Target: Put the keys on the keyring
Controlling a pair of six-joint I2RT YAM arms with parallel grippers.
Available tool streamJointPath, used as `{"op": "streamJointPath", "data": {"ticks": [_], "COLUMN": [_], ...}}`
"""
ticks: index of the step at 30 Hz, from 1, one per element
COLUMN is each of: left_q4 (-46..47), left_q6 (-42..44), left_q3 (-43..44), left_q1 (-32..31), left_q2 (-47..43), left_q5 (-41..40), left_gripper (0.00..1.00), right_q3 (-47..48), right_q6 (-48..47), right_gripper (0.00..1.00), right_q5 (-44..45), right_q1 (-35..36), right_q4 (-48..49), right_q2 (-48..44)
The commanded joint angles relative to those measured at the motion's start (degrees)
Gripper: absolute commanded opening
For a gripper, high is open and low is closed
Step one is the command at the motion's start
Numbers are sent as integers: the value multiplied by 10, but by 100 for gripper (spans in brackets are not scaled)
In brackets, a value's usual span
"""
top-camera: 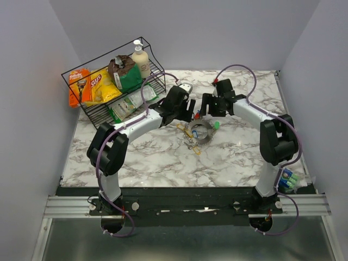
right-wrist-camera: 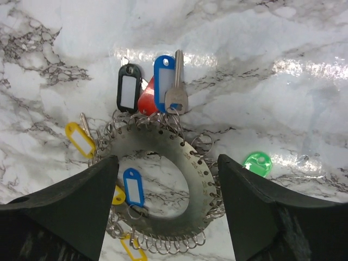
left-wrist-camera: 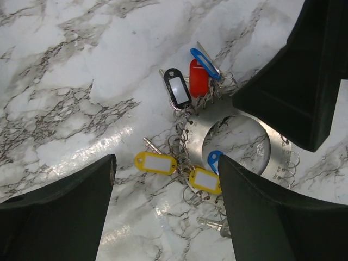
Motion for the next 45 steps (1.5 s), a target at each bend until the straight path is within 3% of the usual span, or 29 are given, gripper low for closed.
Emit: {"op": "streamJointPath", "data": {"ticks": [1,7,13,26,36,45], "left_q4": [12,23,55,53,71,71], "left_q6": [-8,-15,-43,-64,-76,-90], "left_q3": [18,8,-1,23,6,-20], "left_q1": [2,10,30,50,61,84], "left_q2": [9,9,28,88,95,87], "left_q5": [31,40,107,125,165,153], "left_gripper": [84,84,77,71,57,58], "right_q3": [36,66,62,51,45,29], "right_q6": [-7,-3,0,-8,-3,-4], "right_gripper": [75,63,63,63,63,63], "right_q5": [22,6,5,-30,-48,-66], "right_q1": [2,3,2,9,15,56], "right_q4": [-9,-8,-9,-2,-4,-4], "right_q2": [28,50,48,26,23,11]}}
